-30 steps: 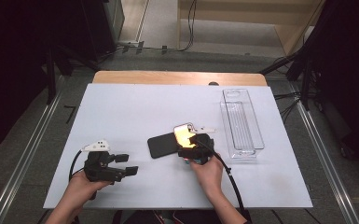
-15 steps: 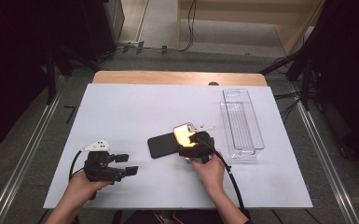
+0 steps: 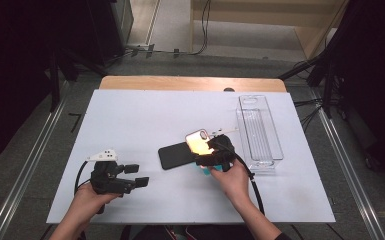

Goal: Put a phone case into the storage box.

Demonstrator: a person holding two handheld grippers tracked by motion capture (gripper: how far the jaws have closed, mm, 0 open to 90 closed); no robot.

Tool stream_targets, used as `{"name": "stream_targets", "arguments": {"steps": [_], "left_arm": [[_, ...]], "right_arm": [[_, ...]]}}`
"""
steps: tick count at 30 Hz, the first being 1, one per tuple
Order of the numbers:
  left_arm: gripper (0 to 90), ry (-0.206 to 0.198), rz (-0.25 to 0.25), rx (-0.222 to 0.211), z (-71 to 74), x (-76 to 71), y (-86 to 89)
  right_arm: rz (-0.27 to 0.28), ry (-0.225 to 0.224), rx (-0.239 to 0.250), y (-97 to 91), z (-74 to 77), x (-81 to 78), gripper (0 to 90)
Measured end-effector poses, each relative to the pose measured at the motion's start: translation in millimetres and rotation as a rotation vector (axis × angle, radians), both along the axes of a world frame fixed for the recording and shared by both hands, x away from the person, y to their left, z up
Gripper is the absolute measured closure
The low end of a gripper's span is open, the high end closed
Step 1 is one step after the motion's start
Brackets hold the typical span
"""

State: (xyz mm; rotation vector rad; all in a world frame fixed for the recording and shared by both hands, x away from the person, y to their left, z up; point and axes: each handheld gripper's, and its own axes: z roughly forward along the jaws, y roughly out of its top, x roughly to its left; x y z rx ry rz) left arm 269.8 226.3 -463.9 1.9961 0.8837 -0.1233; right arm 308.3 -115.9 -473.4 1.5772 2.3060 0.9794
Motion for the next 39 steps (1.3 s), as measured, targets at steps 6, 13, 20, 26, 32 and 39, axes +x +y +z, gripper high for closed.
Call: {"name": "stream_targets", "arguments": {"steps": [6,13,20,26,32,39], "left_arm": [[24.9,-0.003,0.005,0.003,4.7,-0.5,-4.3],[24.8,0.012,-0.002,0.015,11.3,1.1,-14.9],[24.9,0.035,0.02,0.015,26.2,11.3,-27.2],[24.8,0.061,0.03,-0.008,39.1,25.1,-37.9],[24.9,0.056,0.026,0.008,51.1,37.0,-52.2],[24.9,0.052,0.027,0.023,58.8,46.1,-66.5]], "right_arm": [[0.047,0.002,0.023,-7.5,11.5,-7.5,15.5],[0.093,0.001,0.101,-18.1,18.1,-20.2,15.5],[0.119,-0.015,0.166,-18.0,23.1,-29.8,15.5],[0.112,-0.034,0.201,-17.3,23.9,-32.7,15.5],[0.09,-0.06,0.234,-15.5,21.3,-34.7,15.5],[0.061,-0.041,0.309,-15.3,17.4,-32.1,15.5]]}}
